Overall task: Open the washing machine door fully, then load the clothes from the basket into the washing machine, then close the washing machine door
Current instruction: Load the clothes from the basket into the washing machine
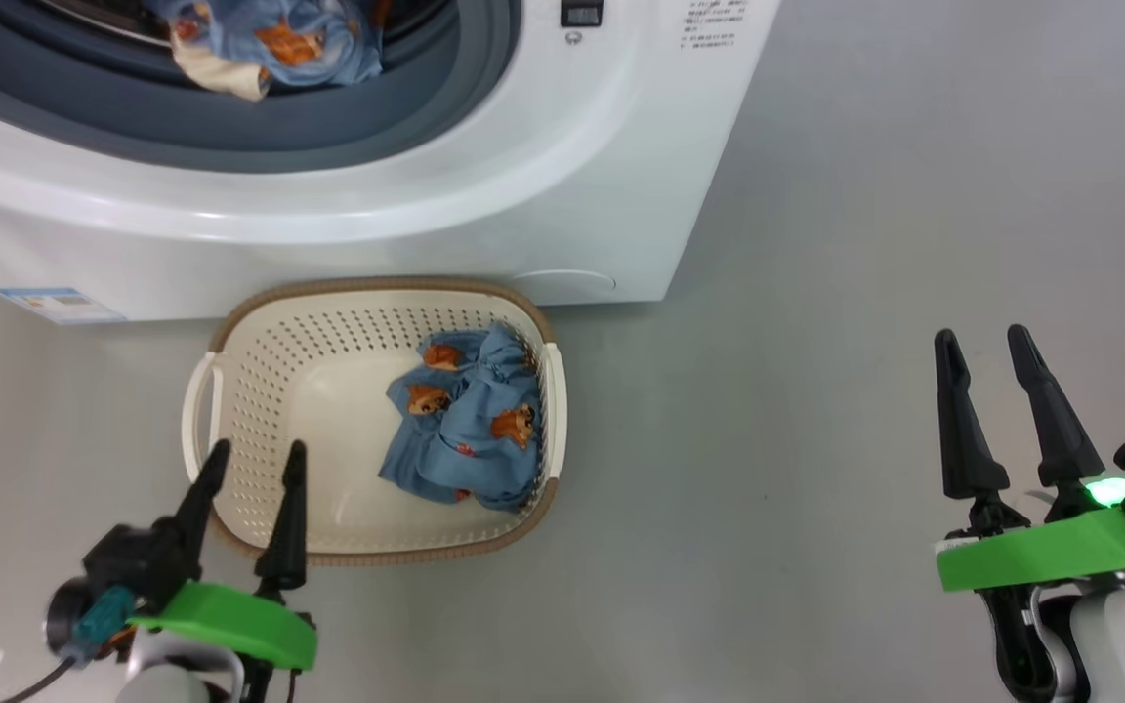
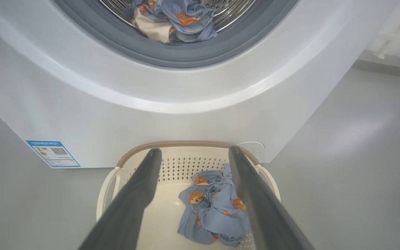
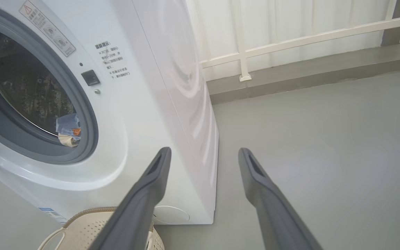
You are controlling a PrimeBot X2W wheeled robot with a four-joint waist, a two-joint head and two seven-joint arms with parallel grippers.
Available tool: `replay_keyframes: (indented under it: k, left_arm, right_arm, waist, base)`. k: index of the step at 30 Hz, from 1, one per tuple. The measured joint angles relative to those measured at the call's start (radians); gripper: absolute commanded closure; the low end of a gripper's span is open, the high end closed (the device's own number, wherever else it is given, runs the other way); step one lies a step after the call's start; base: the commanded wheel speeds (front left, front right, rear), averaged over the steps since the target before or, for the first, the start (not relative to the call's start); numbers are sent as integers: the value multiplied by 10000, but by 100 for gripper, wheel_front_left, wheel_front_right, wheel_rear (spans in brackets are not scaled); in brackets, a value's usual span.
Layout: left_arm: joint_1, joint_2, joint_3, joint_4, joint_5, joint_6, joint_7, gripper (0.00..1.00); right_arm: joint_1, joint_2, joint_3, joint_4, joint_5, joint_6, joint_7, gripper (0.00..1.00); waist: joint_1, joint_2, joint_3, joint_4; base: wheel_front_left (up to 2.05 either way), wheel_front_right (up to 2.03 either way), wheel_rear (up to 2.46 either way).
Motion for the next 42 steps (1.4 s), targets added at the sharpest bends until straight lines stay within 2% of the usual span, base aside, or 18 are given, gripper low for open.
replay_keyframes:
  k: [13, 22, 29, 34, 42]
  left_arm:
    - [-2066, 115, -1292, 2265, -441, 0, 0, 0]
    - [-3555, 596, -2290, 3689, -1053, 0, 0, 0]
    - [-4774, 1085, -3605, 4736, -1793, 0, 0, 0]
    - [-5530, 1381, -4796, 5497, -2809, 0, 2, 0]
    - [-6659, 2104, -6493, 5808, -4171, 0, 104, 0]
  right_arm:
    - [-950, 314, 221, -138, -33, 0, 0, 0]
    - [-1599, 554, 314, -286, -86, 0, 0, 0]
    - [-2010, 759, 360, -430, -90, 0, 0, 0]
    - [-2241, 802, 395, -550, -90, 0, 0, 0]
    - [-2453, 846, 474, -708, -88, 0, 0, 0]
  waist:
    - [0, 0, 1342, -358]
    - [0, 0, 2393, -776]
    - [0, 0, 3237, -1172]
    - [0, 0, 3804, -1475]
    - [0, 0, 4629, -1898]
  base:
    - [0, 0, 0]
    - [0, 0, 0]
    - [0, 0, 0]
    - [0, 0, 0]
    - [0, 0, 0]
